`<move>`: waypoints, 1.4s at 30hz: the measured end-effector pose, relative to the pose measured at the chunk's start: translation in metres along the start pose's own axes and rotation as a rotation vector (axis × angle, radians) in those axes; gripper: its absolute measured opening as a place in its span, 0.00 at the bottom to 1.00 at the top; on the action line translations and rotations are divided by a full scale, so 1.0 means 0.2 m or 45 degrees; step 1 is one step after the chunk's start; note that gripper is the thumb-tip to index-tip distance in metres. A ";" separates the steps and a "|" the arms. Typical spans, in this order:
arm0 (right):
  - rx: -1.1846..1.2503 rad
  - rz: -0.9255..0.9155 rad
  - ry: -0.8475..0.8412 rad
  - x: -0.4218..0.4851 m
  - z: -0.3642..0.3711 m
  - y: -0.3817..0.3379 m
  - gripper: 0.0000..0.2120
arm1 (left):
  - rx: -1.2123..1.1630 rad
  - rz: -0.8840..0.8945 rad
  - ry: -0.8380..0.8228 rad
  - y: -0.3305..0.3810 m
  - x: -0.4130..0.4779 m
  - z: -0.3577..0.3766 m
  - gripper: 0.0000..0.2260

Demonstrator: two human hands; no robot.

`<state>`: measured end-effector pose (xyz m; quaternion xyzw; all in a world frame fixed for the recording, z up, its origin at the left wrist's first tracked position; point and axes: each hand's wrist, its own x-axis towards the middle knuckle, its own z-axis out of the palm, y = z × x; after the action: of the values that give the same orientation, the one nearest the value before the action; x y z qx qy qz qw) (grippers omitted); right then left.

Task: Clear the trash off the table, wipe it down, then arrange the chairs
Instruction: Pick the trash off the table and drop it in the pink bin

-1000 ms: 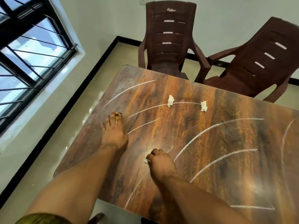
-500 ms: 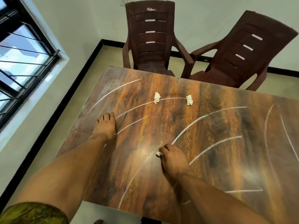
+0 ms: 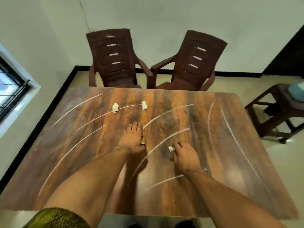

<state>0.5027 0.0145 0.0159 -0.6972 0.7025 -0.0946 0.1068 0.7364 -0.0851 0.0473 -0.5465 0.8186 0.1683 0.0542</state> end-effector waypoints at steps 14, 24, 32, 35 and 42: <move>0.080 0.308 0.094 -0.41 -0.46 1.35 0.16 | -0.078 0.264 -0.013 1.59 0.28 0.24 0.43; 0.093 0.527 0.161 -0.62 -0.60 1.74 0.16 | -0.013 0.558 -0.027 2.12 0.51 0.34 0.41; 0.068 0.637 0.080 -0.73 -0.65 2.16 0.20 | 0.042 0.610 -0.007 2.56 0.64 0.46 0.41; 0.054 0.585 0.069 -0.74 -0.67 2.41 0.20 | 0.078 0.629 -0.018 2.78 0.72 0.52 0.43; 0.045 0.500 -0.027 -0.73 -0.79 3.06 0.22 | 0.105 0.538 0.006 3.37 0.93 0.65 0.42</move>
<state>-0.1289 0.1630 -0.0025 -0.5457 0.8221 -0.0769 0.1426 0.0355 0.0275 0.0205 -0.3603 0.9213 0.1412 0.0382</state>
